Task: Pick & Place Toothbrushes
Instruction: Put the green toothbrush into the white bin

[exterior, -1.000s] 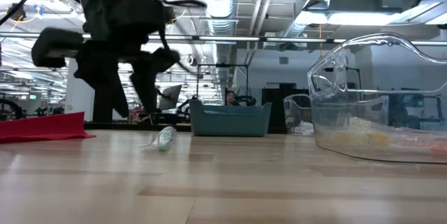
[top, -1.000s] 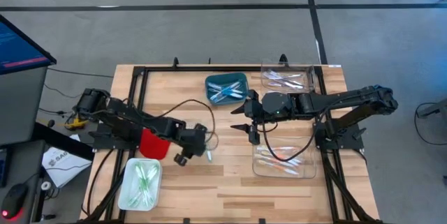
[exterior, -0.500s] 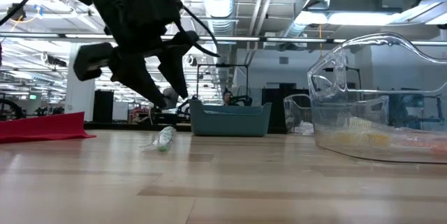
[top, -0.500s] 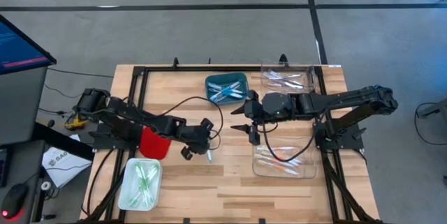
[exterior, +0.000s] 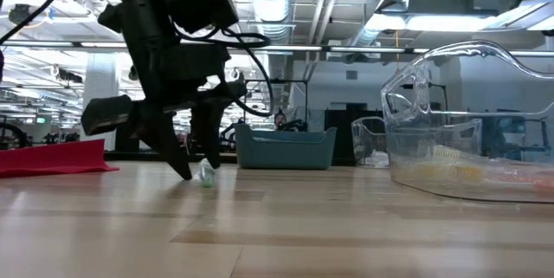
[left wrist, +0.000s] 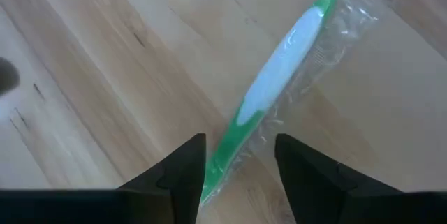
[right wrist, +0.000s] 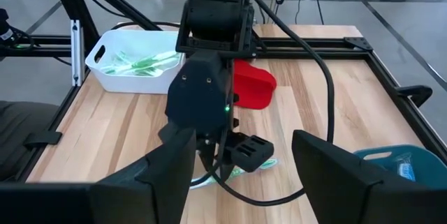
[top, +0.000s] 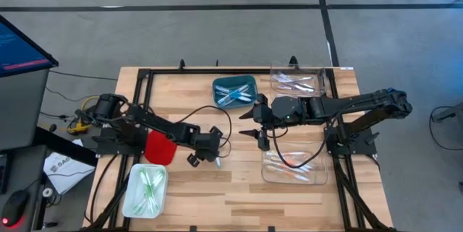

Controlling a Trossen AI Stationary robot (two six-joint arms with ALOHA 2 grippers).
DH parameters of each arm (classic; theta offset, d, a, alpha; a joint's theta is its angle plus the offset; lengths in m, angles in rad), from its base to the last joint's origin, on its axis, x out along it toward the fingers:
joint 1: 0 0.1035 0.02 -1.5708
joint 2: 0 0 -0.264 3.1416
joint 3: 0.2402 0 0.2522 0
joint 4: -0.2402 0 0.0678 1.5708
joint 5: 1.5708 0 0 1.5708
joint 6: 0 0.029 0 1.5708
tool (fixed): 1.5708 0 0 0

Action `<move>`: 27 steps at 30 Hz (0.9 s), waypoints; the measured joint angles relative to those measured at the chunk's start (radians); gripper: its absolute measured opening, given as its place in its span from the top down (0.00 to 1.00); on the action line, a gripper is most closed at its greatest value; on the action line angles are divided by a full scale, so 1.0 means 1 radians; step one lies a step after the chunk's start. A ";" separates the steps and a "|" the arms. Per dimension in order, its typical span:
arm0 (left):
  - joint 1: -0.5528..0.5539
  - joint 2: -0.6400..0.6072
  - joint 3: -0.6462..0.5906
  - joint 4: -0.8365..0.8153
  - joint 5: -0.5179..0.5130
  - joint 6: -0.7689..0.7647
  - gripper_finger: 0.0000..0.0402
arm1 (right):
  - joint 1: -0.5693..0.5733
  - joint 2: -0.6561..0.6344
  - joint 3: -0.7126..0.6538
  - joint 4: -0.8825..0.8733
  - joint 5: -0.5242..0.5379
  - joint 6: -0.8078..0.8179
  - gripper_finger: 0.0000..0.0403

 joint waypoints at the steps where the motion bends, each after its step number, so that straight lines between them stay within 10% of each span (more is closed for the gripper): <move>1: 0.000 0.003 0.001 -0.001 -0.004 0.002 0.57 | 0.000 0.000 0.000 0.000 0.000 0.000 0.42; 16: 0.088 0.008 -0.003 -0.024 0.204 -0.311 0.78 | 0.000 0.000 0.000 0.000 0.000 0.001 0.42; 27: 0.041 -0.028 0.013 -0.047 0.079 -0.601 0.98 | 0.000 0.001 0.000 0.001 0.001 0.001 0.42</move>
